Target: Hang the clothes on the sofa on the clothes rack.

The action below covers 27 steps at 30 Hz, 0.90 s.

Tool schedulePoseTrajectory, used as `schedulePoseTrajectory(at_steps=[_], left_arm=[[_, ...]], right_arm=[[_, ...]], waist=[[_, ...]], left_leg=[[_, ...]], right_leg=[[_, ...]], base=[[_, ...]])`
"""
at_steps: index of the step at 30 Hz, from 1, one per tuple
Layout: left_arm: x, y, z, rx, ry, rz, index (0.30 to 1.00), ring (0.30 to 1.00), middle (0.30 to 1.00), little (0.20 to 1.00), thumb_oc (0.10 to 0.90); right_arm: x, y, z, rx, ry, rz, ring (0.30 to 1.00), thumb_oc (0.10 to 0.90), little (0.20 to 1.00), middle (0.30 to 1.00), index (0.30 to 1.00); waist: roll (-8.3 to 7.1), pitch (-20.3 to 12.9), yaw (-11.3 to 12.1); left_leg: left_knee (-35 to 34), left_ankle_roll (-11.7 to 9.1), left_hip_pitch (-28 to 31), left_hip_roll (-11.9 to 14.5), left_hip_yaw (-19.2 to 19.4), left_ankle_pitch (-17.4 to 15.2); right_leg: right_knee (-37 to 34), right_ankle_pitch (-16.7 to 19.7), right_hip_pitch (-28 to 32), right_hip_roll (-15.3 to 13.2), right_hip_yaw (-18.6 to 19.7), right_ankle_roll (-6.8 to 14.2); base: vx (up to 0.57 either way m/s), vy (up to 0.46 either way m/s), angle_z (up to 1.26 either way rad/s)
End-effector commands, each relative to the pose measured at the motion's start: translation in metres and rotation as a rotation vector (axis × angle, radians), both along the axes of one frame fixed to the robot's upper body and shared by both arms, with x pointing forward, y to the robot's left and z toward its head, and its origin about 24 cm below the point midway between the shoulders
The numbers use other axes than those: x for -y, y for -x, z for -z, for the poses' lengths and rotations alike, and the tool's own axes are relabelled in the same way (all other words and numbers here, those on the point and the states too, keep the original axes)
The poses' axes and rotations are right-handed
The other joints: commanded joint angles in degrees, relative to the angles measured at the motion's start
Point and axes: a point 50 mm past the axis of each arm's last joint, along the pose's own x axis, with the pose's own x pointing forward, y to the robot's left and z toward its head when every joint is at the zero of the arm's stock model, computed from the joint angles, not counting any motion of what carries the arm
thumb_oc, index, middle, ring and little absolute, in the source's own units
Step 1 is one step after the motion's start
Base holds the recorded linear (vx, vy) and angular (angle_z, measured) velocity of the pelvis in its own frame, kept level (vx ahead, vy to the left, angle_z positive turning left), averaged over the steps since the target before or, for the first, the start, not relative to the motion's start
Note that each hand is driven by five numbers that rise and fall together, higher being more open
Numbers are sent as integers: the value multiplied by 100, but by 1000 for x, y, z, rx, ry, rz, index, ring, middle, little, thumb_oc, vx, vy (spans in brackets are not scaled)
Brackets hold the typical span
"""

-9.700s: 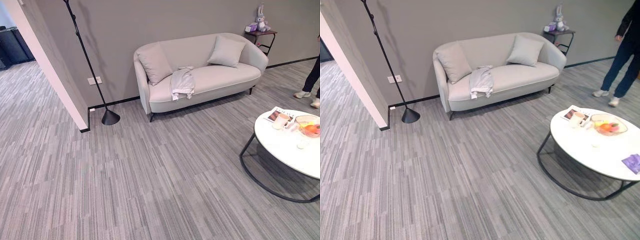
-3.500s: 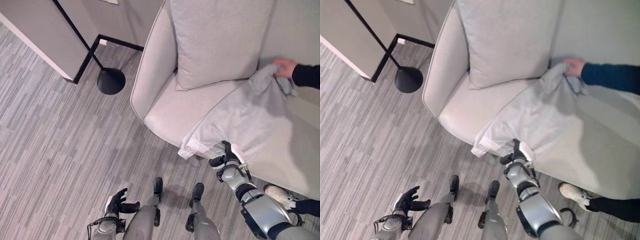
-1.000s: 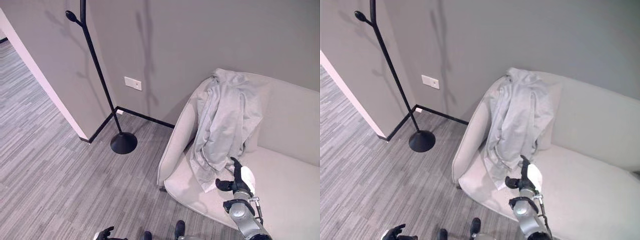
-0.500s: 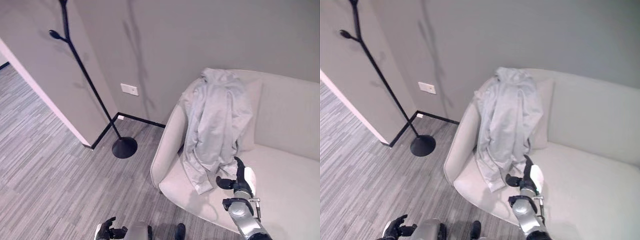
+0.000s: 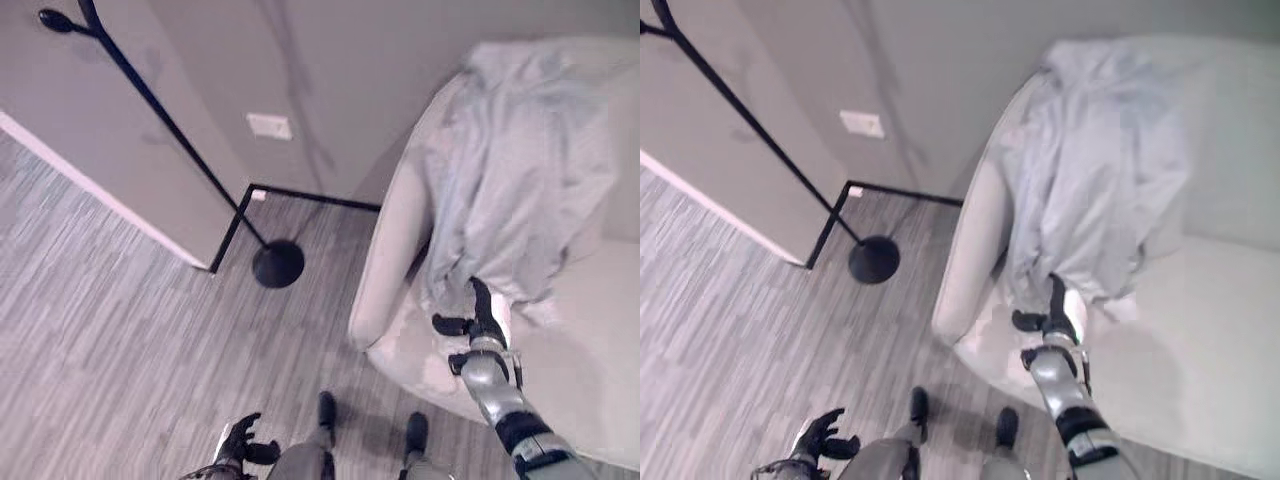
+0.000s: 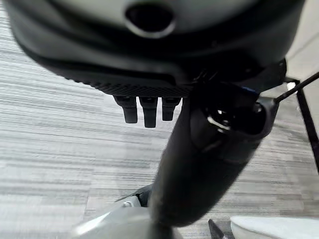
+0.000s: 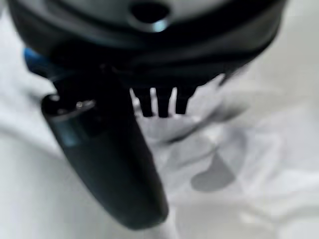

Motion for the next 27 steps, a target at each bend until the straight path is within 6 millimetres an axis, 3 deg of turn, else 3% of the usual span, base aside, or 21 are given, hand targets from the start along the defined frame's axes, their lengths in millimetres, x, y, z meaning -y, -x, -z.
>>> schedulePoseTrajectory(at_steps=[1,7,12,18,21,23,24,25,27], left_arm=[[16,3,2,12,3,100,900,900,900,900,800],[22,-16,-7,94,-74,219,900,900,900,900,800],[24,-30,-14,162,-143,263,900,900,900,900,800],[26,-47,-28,273,-183,260,900,900,900,900,800],[27,-62,-41,369,-212,297,900,900,900,900,800],[29,-65,-43,390,-240,319,900,900,900,900,800],[29,-66,-44,396,-252,324,900,900,900,900,800],[28,-68,-45,407,-293,353,900,900,900,900,800],[30,-69,-46,420,-320,381,900,900,900,900,800]], right_arm=[[5,-17,-37,193,70,39,900,800,900,900,900],[4,-31,-68,312,177,90,900,800,900,900,900],[-7,-27,-83,429,282,93,900,800,900,900,900],[-28,-26,-80,452,374,76,900,800,900,900,900],[-28,-36,-60,295,399,108,900,800,900,900,900],[-27,-38,-44,166,440,111,801,734,801,801,801],[-25,-38,-36,104,465,112,599,599,599,599,599],[-22,-33,-18,-31,516,99,333,422,333,333,333],[-13,-24,-2,-157,521,115,300,400,300,300,300]], waist=[[-288,-179,64],[-334,-10,151],[-409,145,132],[-442,324,131],[-373,448,236],[-330,492,301],[-310,505,325],[-263,566,381],[-212,597,434]], left_leg=[[26,-333,39,429,21,-434],[15,-341,-285,418,-28,-350],[15,-341,-488,445,-77,-325],[15,-348,-717,443,-119,-275],[15,-354,-882,386,-165,-253],[15,-355,-980,358,-175,-223],[15,-352,-1052,342,-181,-186],[15,-359,-1130,310,-180,-168],[15,-362,-1216,269,-202,-140]], right_leg=[[66,-278,2,-184,291,138],[71,-191,-304,-197,286,167],[75,-155,-500,-170,305,179],[89,-111,-711,-166,292,191],[83,-67,-853,-194,288,214],[72,-41,-929,-210,289,228],[65,-11,-980,-221,277,234],[69,9,-1047,-243,266,249],[65,29,-1099,-264,245,262]], base=[[-50,11,3],[-6,1,0],[0,0,0],[-6,-5,0],[-20,11,-1],[-21,33,6],[-24,39,13],[-25,37,15],[-13,17,3]])
